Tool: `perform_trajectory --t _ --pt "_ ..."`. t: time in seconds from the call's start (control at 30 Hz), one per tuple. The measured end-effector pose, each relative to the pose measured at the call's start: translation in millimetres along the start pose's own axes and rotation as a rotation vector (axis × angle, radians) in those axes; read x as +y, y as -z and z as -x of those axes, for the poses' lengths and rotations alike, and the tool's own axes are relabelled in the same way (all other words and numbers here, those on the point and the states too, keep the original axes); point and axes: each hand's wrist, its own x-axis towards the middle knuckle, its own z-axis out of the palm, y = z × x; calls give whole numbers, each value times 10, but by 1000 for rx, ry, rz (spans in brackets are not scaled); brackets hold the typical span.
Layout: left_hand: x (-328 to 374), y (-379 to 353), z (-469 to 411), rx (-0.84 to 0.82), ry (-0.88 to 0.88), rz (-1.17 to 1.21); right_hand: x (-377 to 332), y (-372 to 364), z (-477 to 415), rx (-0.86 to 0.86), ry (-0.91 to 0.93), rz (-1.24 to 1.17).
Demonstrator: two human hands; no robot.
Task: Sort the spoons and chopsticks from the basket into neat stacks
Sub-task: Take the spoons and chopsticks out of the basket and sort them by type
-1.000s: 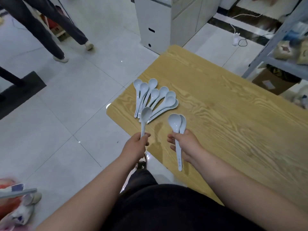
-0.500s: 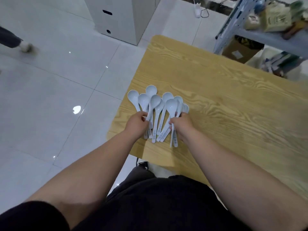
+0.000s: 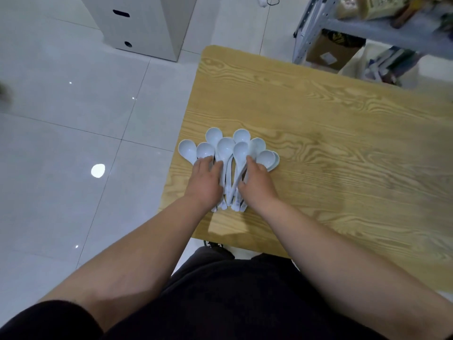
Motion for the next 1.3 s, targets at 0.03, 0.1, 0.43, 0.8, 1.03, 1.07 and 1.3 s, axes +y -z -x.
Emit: perform_trajectory --t 0.03,0.1,0.43,0.8,1.03,1.07,1.3 --pt "-9 -1 -1 -37 -10 9 15 -12 3 -18 20 74" --pt "-32 -9 -13 -75 -20 13 12 -6 12 -52 28 107" --pt "-59 158 92 12 -122 129 235 143 154 -130 123 170" --pt "455 243 615 -151 -229 253 739 653 861 -134 179 32" --pt "1202 -71 981 -402 -461 291 1573 1055 1846 -18 68 -80" --pt "1350 -123 1006 -420 -499 267 1711 1103 1974 1 60 -87" --pt "2615 -539 1225 -427 -619 136 2794 1453 2734 74 55 -161"
